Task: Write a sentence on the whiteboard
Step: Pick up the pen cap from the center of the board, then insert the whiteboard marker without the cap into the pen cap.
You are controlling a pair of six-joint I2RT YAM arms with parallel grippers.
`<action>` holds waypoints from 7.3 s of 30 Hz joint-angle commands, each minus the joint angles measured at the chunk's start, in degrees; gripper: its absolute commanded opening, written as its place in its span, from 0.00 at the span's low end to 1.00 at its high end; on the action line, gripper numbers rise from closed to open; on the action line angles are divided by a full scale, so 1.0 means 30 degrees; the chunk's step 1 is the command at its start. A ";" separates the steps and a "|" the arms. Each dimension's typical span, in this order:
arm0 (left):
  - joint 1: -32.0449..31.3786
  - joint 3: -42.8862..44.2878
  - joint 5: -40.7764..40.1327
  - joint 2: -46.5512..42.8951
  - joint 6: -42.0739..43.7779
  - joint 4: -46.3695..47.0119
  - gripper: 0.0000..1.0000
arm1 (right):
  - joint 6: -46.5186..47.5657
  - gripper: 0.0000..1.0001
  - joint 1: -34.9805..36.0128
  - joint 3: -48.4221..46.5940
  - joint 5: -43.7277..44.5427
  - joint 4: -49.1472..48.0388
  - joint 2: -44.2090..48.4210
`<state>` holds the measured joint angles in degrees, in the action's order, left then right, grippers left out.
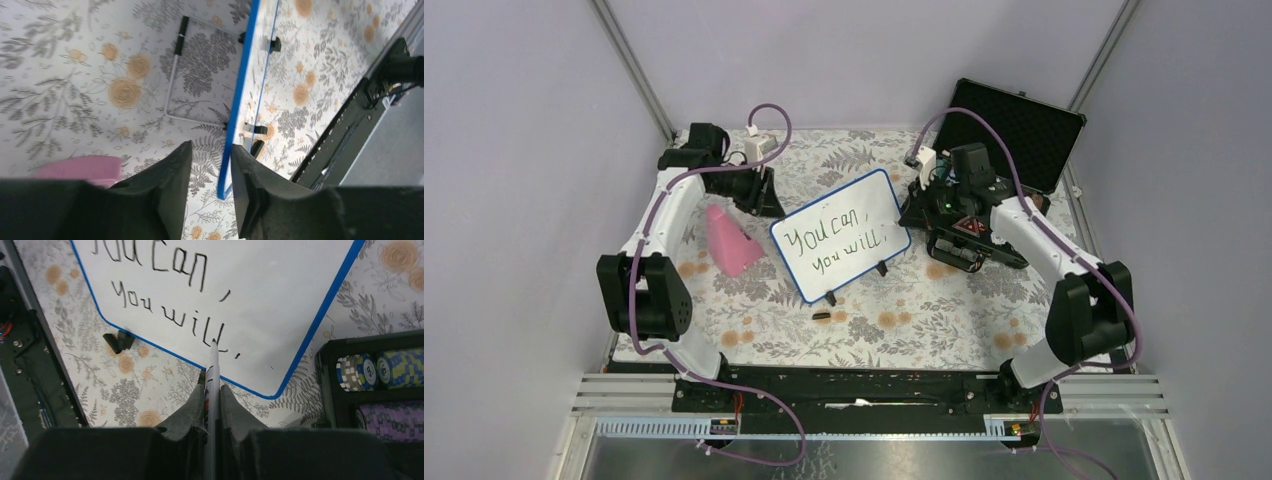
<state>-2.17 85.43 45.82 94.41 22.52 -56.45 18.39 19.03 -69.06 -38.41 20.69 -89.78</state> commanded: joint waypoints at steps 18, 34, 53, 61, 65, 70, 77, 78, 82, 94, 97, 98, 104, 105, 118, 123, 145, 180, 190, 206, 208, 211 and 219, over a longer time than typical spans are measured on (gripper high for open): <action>-0.0307 0.0081 -0.1994 -0.6517 0.8329 -0.6668 0.48 | -0.3033 0.00 -0.0321 0.1434 -0.3335 0.1557 0.4622; -1.2479 -0.9221 -0.7718 -0.7723 0.3013 0.0918 0.44 | -0.4549 0.00 -0.2439 0.3864 -0.5333 -0.0118 0.5037; -1.7001 -1.3150 -1.3773 -0.6403 0.4365 0.7549 0.40 | -0.5281 0.00 -0.4451 0.4695 -0.6237 -0.1012 0.5424; -1.7004 -1.3348 -1.3313 -0.5308 0.4821 0.7939 0.39 | -0.5311 0.00 -0.4496 0.4705 -0.6246 -0.1056 0.5376; -1.7000 -1.3594 -1.3148 -0.4738 0.5140 0.8110 0.38 | -0.5281 0.00 -0.4496 0.4700 -0.6184 -0.1022 0.5423; -1.6972 -1.3789 -1.3090 -0.3939 0.5242 0.8307 0.35 | -0.5281 0.00 -0.4511 0.4765 -0.6096 -0.1037 0.5541; -1.6974 -1.3494 -1.2194 -0.3414 0.5442 0.7822 0.29 | -0.5223 0.00 -0.4520 0.4786 -0.6002 -0.1037 0.5536; -1.6985 -1.3416 -1.2102 -0.3405 0.5471 0.7652 0.28 | -0.5223 0.00 -0.4525 0.4795 -0.6004 -0.1044 0.5538; -1.6976 -1.3379 -1.1962 -0.3359 0.5558 0.7390 0.20 | -0.5189 0.00 -0.4526 0.4761 -0.5997 -0.1060 0.5524; -1.7000 -1.3186 -1.2625 -0.2246 0.4344 0.8129 0.27 | -0.5141 0.00 -0.4526 0.4848 -0.6004 -0.1060 0.5646; -1.7011 -1.3424 -1.3405 -0.2024 0.4116 0.8513 0.26 | -0.5135 0.00 -0.4511 0.4877 -0.5939 -0.1037 0.5695; -1.7027 -1.3418 -1.3558 -0.1924 0.3998 0.8530 0.26 | -0.5138 0.00 -0.4524 0.4880 -0.5934 -0.1051 0.5693; -1.7034 -1.2600 -1.3405 -0.2944 0.3717 0.7517 0.22 | -0.5111 0.00 -0.4541 0.4880 -0.5883 -0.1052 0.5634; -1.7055 -1.2334 -1.3133 -0.3116 0.3644 0.7131 0.21 | -0.5114 0.00 -0.4531 0.4884 -0.5886 -0.1038 0.5631; -1.6227 -0.8649 -0.9668 -0.5230 0.2746 0.3531 0.00 | -0.5215 0.00 -0.4526 0.4911 -0.6332 -0.1054 0.5759; -1.4435 -0.7489 -0.8558 -0.7498 0.3377 0.3400 0.00 | -0.7170 0.00 -0.4497 0.5446 -0.8683 -0.2785 0.6003; -1.3980 -0.4809 -0.5015 -0.7865 0.4198 0.2031 0.00 | -0.9546 0.00 -0.0042 0.4533 -1.1947 -0.2494 0.5536; -1.4002 -0.4306 -0.4134 -0.7052 0.3230 0.2409 0.00 | -0.9326 0.00 0.1890 0.3757 -0.9630 -0.2264 0.5022; -1.4070 -0.4018 -0.4032 -0.6796 0.3073 0.2409 0.00 | -0.9268 0.00 0.2028 0.3741 -0.9553 -0.2252 0.4977; -1.4418 -0.3854 -0.3910 -0.6661 0.3098 0.2401 0.00 | -0.9209 0.00 0.2067 0.3676 -0.9289 -0.2266 0.4875; -1.4436 -0.3767 -0.3903 -0.6583 0.2877 0.2409 0.00 | -0.9217 0.00 0.2095 0.3661 -0.9315 -0.2277 0.4878; -1.4473 -0.3402 -0.3749 -0.6047 0.2034 0.2409 0.00 | -0.9197 0.00 0.2146 0.3613 -0.9109 -0.2265 0.4832; -1.4656 -0.2448 -0.4364 -0.5161 0.0240 0.2416 0.00 | -0.9007 0.00 0.2189 0.3210 -0.8051 -0.1912 0.4650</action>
<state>-45.60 74.89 31.62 78.76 26.65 -50.94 -9.76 24.97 -56.14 -64.90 15.09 -75.40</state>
